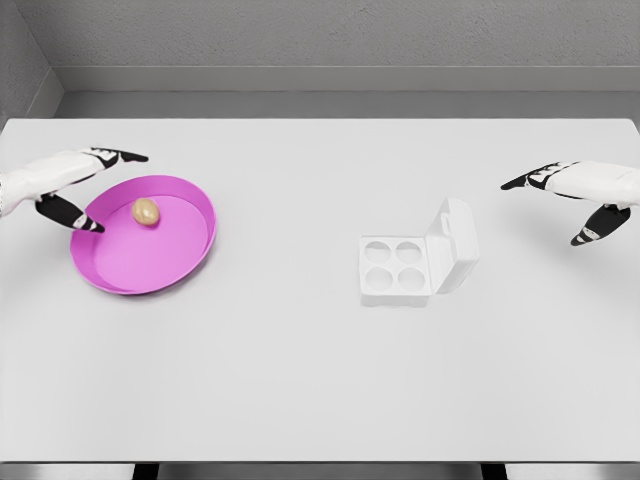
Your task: Pack egg into the box and close the box lid
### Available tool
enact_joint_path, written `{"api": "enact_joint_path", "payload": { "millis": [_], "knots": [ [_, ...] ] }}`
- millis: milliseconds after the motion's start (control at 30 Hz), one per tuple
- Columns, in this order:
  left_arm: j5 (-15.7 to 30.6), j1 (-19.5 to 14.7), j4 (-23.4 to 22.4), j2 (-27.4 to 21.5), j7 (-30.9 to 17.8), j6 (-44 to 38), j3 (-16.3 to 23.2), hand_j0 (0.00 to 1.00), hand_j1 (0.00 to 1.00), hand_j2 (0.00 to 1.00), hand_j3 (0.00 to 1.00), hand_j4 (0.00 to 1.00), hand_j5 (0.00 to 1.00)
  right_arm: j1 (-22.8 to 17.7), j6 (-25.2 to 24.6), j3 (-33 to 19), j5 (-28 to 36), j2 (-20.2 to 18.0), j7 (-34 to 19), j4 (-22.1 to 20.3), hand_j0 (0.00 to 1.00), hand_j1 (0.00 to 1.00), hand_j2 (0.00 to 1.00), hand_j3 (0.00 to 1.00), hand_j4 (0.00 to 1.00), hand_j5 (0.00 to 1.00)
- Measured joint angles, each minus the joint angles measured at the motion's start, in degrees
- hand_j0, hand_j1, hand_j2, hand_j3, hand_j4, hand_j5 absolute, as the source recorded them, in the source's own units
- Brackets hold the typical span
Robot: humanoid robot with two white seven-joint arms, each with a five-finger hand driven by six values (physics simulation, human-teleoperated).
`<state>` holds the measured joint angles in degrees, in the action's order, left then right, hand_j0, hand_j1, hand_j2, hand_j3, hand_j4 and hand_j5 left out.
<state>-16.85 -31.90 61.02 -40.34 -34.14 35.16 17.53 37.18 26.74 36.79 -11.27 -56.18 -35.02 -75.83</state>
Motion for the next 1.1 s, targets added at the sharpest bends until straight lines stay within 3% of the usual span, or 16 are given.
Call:
{"api": "enact_joint_path", "payload": {
  "millis": [33, 100, 533, 1100],
  "knots": [
    [-0.03, 0.00, -0.26, 0.45, 0.05, 0.00, 0.07, 0.90, 0.90, 0.90, 0.90, 0.90, 0.90, 0.00, 0.07, 0.00, -0.04, -0.02, 0.00, 0.00, 1.00, 1.00, 1.00, 1.00, 1.00, 1.00],
    [0.00, 0.00, -0.61, 1.06, 0.15, 0.00, 0.16, 0.85, 0.85, 0.85, 0.85, 0.85, 0.85, 0.09, 0.15, -0.01, -0.06, -0.06, 0.00, 0.02, 1.00, 1.00, 1.00, 1.00, 1.00, 1.00],
    [-0.54, 0.09, -1.08, 2.63, -0.19, 0.00, 1.63, 0.86, 0.86, 0.86, 0.86, 0.86, 0.86, 0.79, 3.21, 0.45, -0.24, -2.69, 0.00, 0.47, 1.00, 1.00, 1.00, 1.00, 1.00, 1.00],
    [-1.66, -0.35, -2.92, 4.00, -0.04, -0.01, 2.18, 0.86, 0.86, 0.86, 0.86, 0.86, 0.86, 0.97, 3.43, 3.24, -0.32, -2.41, 0.00, -1.20, 1.00, 1.00, 1.00, 1.00, 1.00, 1.00]
  ]
}}
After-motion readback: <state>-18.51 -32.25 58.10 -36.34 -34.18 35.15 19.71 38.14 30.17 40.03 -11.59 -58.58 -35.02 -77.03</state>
